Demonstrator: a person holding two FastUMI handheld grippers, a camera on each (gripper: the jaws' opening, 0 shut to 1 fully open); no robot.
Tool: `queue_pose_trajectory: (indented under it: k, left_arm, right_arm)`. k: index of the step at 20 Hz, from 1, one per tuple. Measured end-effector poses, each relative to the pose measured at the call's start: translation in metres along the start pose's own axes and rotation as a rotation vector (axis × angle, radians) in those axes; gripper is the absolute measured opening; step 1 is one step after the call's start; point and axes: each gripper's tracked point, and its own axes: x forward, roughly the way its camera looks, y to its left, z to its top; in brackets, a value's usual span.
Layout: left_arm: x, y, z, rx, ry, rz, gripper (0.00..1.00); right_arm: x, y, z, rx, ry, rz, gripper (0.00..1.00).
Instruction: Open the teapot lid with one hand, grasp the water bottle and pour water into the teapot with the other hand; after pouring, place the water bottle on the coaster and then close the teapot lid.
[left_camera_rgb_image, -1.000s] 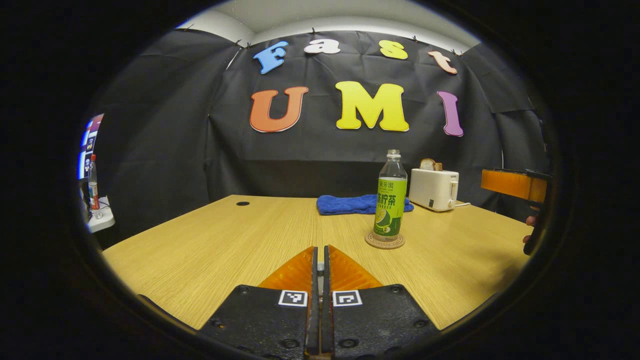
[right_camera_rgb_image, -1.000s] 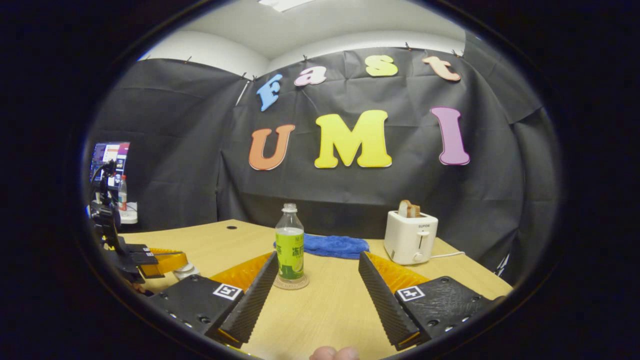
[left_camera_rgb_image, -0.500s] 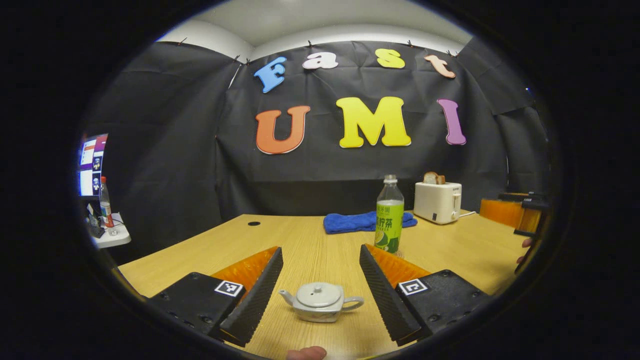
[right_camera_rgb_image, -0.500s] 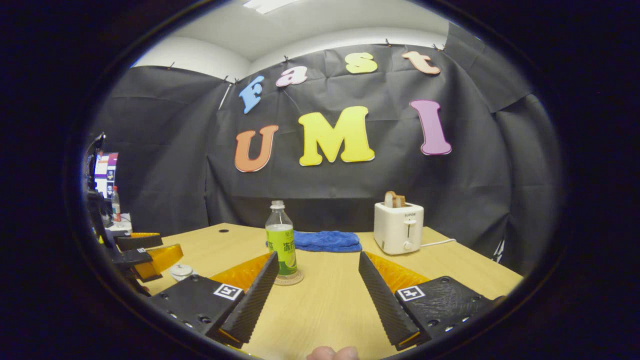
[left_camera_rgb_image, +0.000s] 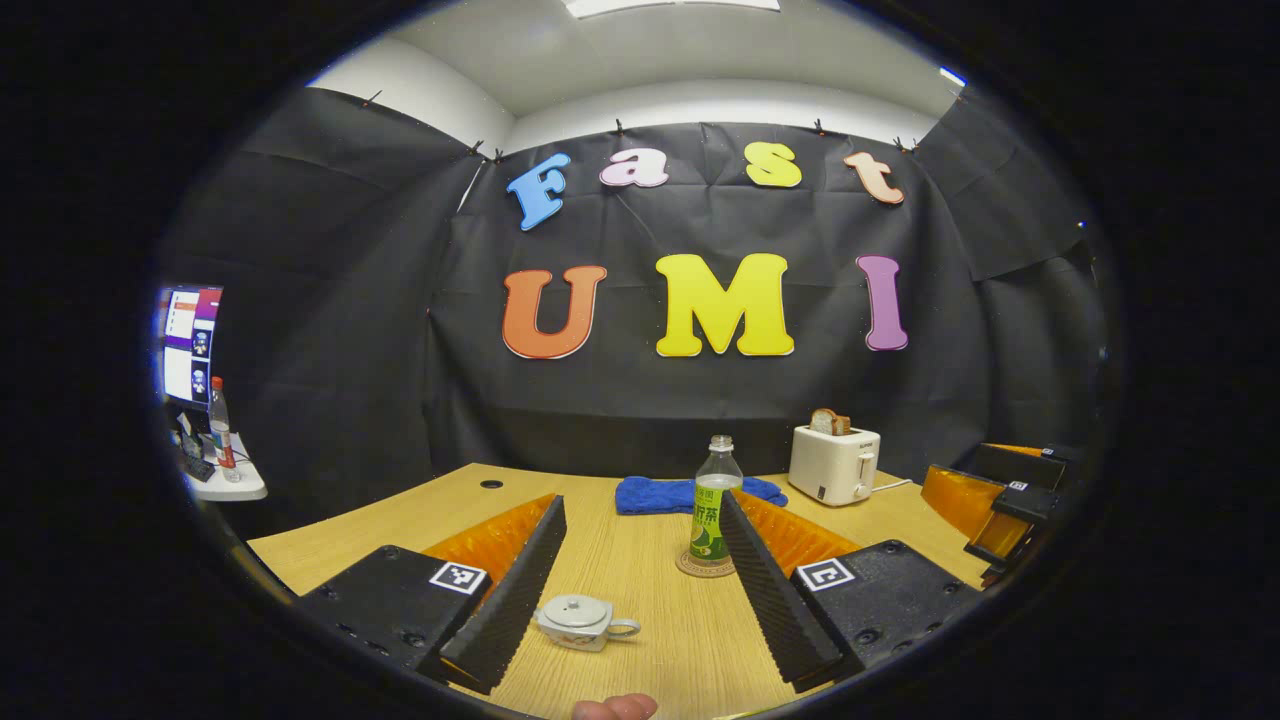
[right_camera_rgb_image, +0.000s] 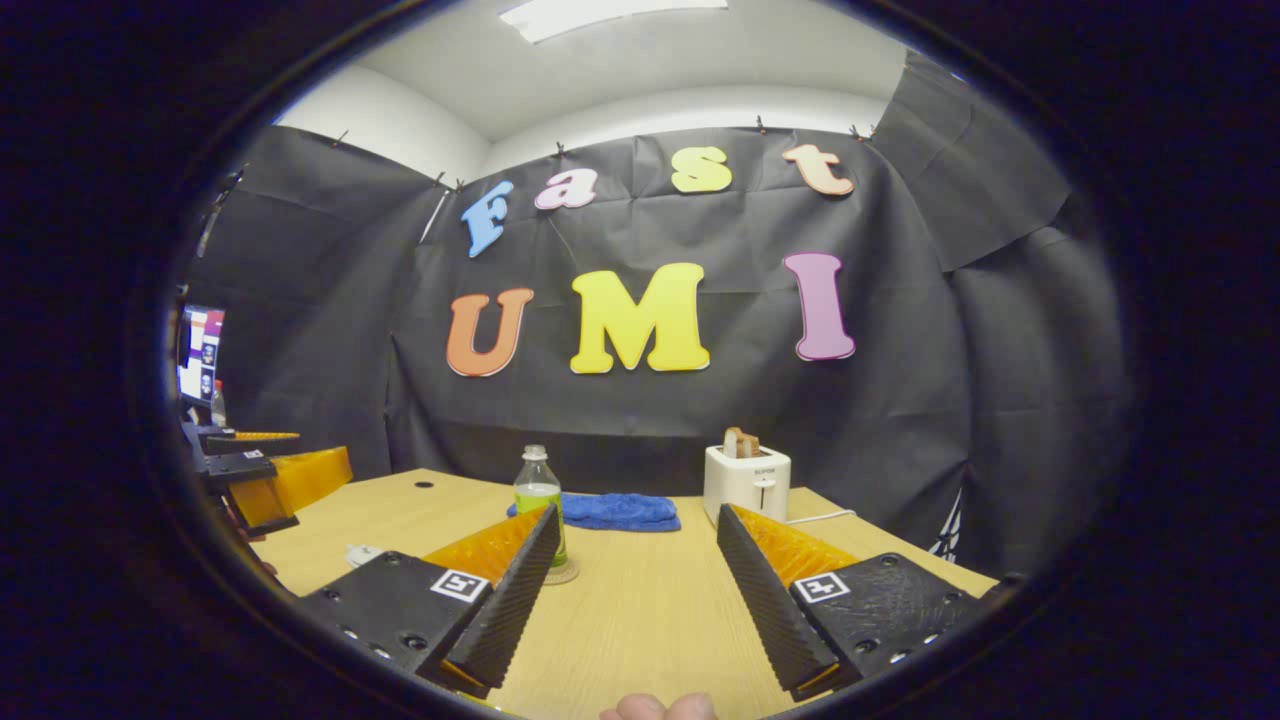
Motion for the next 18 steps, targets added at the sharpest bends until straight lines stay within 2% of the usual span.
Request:
queue_pose_trajectory:
  k: [6, 18]
  left_arm:
    - [-0.011, 0.004, -0.001, 0.011, 0.000, 0.009, 0.96]
    - [-0.011, 0.010, -0.001, 0.031, -0.001, 0.009, 0.96]
  right_arm:
    - [-0.014, 0.005, 0.002, -0.017, -0.011, -0.028, 0.95]
    - [-0.008, 0.015, -0.006, -0.011, 0.025, -0.041, 0.95]
